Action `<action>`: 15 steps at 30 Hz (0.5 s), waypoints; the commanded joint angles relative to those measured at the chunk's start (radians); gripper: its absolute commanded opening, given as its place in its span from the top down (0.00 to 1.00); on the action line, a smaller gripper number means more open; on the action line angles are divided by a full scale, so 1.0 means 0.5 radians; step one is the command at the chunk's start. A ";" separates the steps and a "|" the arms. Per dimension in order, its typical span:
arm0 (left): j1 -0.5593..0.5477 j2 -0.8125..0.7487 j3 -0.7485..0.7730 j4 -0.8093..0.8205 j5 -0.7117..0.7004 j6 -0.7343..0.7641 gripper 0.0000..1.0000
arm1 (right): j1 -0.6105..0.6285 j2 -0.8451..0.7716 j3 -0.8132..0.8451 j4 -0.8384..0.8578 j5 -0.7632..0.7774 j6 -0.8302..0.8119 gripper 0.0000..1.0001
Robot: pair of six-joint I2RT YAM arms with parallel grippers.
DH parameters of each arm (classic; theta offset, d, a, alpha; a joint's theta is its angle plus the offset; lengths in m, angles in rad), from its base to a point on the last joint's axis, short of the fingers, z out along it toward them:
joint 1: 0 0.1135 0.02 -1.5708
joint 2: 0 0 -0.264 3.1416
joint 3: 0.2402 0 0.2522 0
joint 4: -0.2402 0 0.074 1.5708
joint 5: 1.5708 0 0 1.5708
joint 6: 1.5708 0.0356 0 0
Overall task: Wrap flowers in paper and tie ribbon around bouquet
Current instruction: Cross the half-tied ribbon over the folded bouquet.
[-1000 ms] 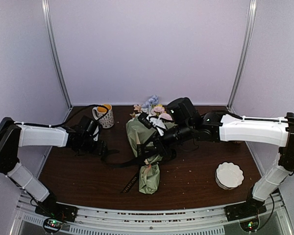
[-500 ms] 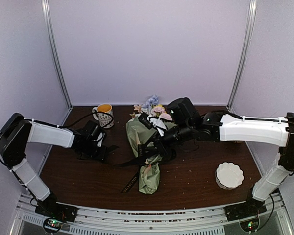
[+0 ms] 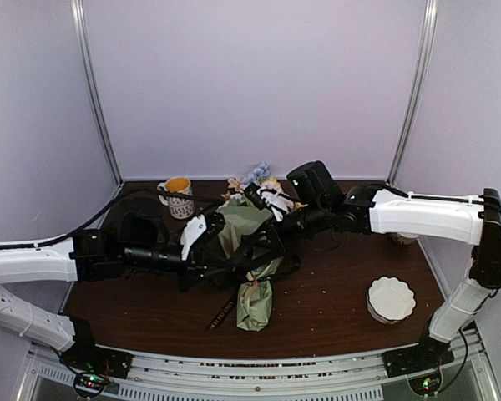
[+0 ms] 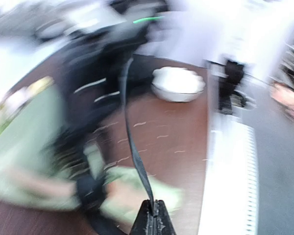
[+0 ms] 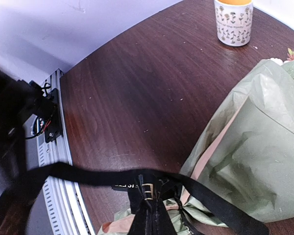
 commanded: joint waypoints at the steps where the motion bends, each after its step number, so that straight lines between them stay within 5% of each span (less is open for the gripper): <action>1: -0.206 0.244 0.351 -0.058 0.387 0.304 1.00 | -0.061 0.053 0.090 0.024 0.047 0.104 1.00; 11: -0.540 1.232 1.493 -0.516 0.663 0.748 1.00 | -0.100 0.026 0.153 -0.072 0.061 0.051 1.00; 15: -0.667 1.527 1.879 -0.580 0.512 0.861 1.00 | -0.101 0.003 0.169 -0.141 0.074 0.011 1.00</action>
